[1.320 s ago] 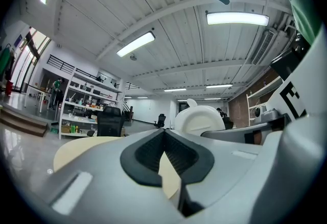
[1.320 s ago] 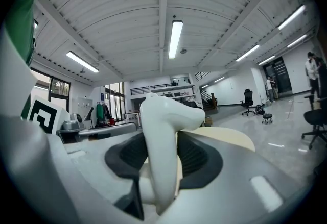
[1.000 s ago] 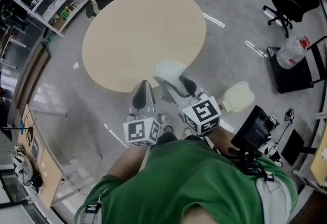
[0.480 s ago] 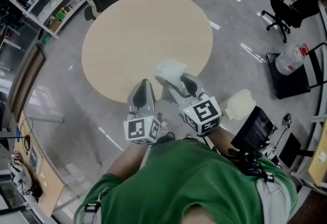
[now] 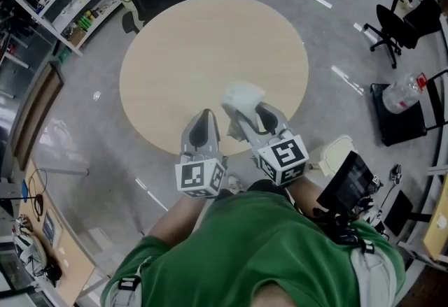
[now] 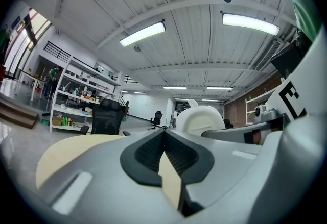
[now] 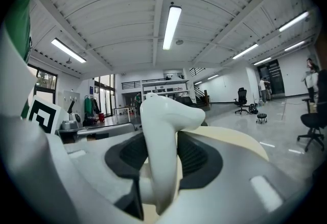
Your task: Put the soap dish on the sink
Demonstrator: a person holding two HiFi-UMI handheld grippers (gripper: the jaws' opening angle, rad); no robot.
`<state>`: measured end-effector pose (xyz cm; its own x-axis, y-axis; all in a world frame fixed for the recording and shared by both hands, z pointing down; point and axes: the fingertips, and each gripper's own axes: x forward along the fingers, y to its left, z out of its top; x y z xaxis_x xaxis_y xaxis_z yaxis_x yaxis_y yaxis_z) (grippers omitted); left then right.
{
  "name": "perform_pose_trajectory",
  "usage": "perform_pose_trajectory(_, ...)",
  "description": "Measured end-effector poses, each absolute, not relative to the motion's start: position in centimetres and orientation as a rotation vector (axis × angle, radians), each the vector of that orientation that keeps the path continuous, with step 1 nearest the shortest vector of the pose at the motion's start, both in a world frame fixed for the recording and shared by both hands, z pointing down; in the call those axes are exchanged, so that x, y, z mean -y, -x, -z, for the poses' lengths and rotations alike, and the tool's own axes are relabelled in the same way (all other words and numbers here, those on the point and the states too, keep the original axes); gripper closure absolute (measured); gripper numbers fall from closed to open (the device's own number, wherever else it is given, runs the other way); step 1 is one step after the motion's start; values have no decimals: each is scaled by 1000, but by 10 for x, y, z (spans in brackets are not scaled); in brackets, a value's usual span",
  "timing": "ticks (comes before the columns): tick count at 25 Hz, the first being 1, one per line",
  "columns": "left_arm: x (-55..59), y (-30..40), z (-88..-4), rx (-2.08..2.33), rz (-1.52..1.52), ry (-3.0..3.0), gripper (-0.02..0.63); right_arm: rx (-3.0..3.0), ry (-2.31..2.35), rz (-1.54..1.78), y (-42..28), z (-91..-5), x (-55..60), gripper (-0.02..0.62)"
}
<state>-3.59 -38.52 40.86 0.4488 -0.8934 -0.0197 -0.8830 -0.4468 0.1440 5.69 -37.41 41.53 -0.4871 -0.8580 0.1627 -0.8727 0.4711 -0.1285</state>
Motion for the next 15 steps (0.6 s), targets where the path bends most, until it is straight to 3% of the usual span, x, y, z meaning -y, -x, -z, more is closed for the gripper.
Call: perform_pose_trajectory(15,430,36,-449,1547,42,-2517,600,2565,-1516,-421,-54,-459,423,431)
